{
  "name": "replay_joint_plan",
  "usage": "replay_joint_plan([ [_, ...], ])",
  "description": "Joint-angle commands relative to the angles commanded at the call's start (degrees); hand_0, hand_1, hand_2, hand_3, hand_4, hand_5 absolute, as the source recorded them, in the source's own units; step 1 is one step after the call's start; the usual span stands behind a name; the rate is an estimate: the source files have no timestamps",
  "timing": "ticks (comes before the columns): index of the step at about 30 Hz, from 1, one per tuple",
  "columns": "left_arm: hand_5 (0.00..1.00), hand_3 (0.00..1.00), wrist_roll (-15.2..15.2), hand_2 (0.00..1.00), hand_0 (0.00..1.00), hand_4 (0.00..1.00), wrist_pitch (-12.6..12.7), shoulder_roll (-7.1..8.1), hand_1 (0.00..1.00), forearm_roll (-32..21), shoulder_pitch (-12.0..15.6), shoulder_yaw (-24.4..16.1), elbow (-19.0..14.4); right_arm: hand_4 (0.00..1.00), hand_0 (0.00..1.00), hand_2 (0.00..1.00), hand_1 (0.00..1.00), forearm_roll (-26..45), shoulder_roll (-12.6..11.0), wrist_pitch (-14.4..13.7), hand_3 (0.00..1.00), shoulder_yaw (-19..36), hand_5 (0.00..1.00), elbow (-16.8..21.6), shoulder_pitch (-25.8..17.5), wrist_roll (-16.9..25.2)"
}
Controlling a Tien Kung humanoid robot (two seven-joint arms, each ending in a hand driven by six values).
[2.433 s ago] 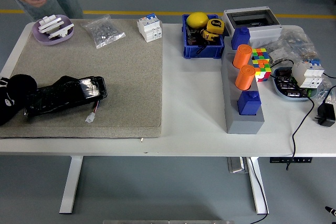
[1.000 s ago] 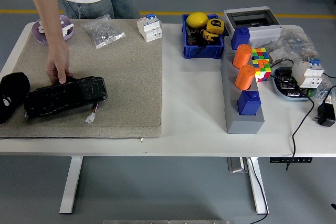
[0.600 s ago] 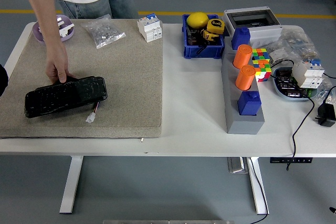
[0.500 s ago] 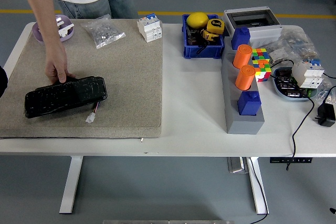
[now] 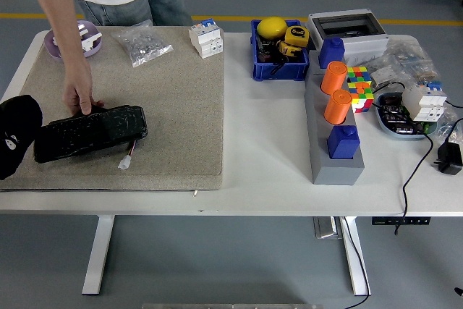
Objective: Pick the rag up,wipe the panel,place it on the desk
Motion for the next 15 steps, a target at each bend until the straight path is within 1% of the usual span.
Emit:
replay_joint_plan([
  [8,0.002,0.437,-0.1,0.554,0.226,0.049,0.2,-0.42,0.132,-0.6,-0.1,1.8,-0.1,0.998,0.771,0.715,0.665,0.0,-0.2,0.0,0.707,0.0,0.647,0.0,0.1,0.0],
  [15,0.002,0.439,-0.2,0.555,0.225,0.049,0.5,-0.78,0.131,-1.7,-1.2,3.8,-0.2,0.998,0.771,0.715,0.665,0.0,-0.2,0.0,0.708,0.0,0.647,0.1,0.2,0.0],
])
